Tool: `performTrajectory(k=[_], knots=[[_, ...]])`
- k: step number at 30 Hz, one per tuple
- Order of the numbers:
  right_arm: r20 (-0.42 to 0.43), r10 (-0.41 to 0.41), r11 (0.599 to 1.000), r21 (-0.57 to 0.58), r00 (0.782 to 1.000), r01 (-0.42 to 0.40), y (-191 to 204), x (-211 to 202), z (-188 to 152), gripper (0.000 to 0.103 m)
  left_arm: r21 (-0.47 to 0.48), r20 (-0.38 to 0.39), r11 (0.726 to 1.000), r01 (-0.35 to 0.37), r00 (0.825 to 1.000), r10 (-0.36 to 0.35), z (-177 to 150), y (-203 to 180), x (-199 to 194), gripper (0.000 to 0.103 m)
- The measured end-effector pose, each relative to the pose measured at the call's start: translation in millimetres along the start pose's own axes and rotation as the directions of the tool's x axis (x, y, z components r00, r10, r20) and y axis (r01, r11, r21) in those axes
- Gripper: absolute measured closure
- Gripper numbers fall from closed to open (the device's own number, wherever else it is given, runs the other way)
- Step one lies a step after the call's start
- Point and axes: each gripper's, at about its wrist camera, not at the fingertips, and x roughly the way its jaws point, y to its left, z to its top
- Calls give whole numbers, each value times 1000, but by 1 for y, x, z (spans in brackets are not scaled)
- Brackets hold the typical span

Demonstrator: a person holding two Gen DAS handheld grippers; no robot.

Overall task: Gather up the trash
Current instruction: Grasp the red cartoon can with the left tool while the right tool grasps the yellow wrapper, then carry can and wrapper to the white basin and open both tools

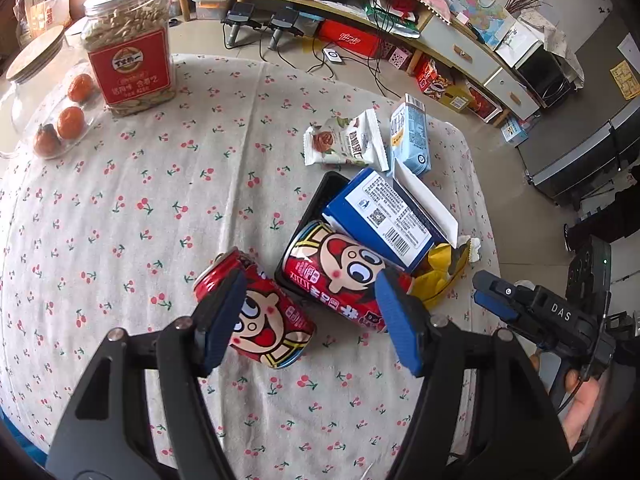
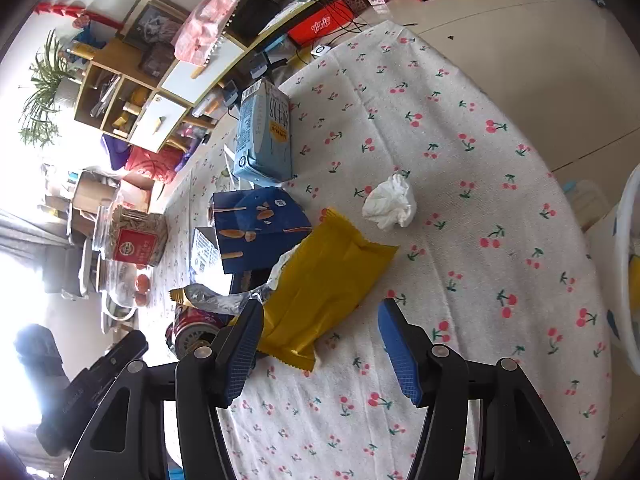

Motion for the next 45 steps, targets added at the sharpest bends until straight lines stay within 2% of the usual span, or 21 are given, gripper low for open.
performTrajectory(k=[7,12,14,17,18,20,26,29,33,38,41,45], knots=[[3,9,999,37,1000,-10,5,24,8,42,-73,-15,997,-25,1000,24,-7,21,1,35],[-1,-35,999,42,999,35,6,36,9,44,-144,-49,989,-30,999,23,-14,39,8,35],[5,-48,998,31,999,48,5,37,7,51,-161,-53,987,-30,998,21,-18,43,7,35],[6,-31,999,20,999,31,4,33,6,74,-171,-52,985,-24,999,15,-20,43,5,35],[11,-37,999,13,999,37,6,29,5,77,-168,-52,985,-23,999,14,-20,44,5,35],[25,-56,998,-21,998,57,10,23,3,78,-168,-54,986,-21,998,12,-20,42,4,35],[61,-2,999,-40,998,4,12,-1,-1,80,-164,-68,986,-24,998,13,-20,38,10,35],[96,-6,997,-75,995,13,22,-12,-2,80,-160,-94,987,-11,996,-4,-22,35,18,35],[115,21,994,-107,993,-9,26,-27,-9,80,-144,-102,988,-48,994,34,-23,32,27,35],[115,24,993,-119,993,-10,24,-35,-16,80,-171,-114,982,-74,992,55,-23,38,41,35],[119,37,994,-108,992,-25,18,-43,-17,80,-193,-104,980,-57,994,38,-24,40,44,35],[141,42,994,-102,989,-27,9,-58,-19,80,-208,-78,976,-68,996,53,-27,42,38,35]])
